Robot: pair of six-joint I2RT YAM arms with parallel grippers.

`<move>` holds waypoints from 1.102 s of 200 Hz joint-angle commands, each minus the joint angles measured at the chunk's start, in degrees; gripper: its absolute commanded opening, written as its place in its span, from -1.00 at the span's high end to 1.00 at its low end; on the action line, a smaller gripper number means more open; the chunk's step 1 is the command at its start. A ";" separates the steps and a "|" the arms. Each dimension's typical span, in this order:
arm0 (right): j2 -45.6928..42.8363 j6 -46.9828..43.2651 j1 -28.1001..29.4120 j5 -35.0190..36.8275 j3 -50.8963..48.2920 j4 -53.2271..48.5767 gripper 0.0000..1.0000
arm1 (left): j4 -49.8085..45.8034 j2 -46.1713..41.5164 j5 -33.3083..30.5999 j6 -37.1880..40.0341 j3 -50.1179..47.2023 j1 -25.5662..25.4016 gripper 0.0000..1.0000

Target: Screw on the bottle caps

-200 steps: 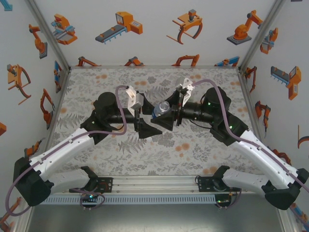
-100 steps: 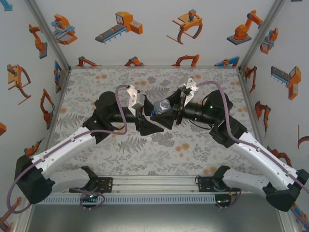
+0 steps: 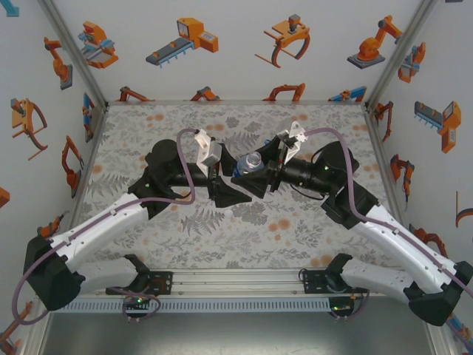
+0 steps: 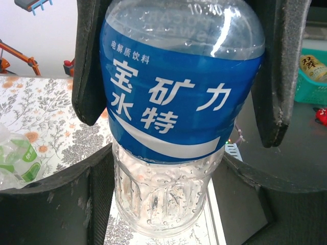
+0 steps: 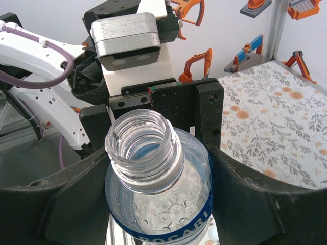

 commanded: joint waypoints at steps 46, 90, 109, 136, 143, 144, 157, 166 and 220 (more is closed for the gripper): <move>-1.28 -1.41 -0.06 2.91 -1.67 4.55 0.75 | 4.13 0.43 3.71 -2.57 1.94 -0.49 -0.33; -1.53 -1.39 -0.07 3.26 -2.01 5.42 0.76 | 4.18 0.72 4.28 -2.92 2.00 -0.50 -0.32; -1.48 -1.56 -0.05 3.44 -2.13 5.60 0.76 | 4.32 0.72 4.59 -2.98 1.98 -0.51 -0.24; -1.28 -1.70 -0.06 3.44 -2.15 5.56 0.77 | 4.01 0.54 4.55 -2.36 2.01 -0.44 -0.10; -1.19 -1.66 -0.06 3.52 -2.13 5.43 0.77 | 3.53 0.53 4.40 -2.01 2.09 -0.36 -0.09; -1.20 -1.70 -0.06 3.53 -2.11 5.38 0.77 | 3.40 0.54 4.38 -1.98 2.13 -0.36 -0.08; -1.14 -1.68 -0.05 3.84 -1.95 4.85 0.69 | 0.84 0.27 3.61 -0.34 2.64 -0.25 -0.02; -1.21 -1.70 -0.05 4.53 -1.72 4.03 0.42 | -1.51 0.00 3.04 1.06 3.10 -0.07 0.02; -3.45 -2.79 -0.05 11.76 -1.38 -0.61 -0.47 | -16.85 -4.32 -5.30 9.30 4.57 4.46 0.28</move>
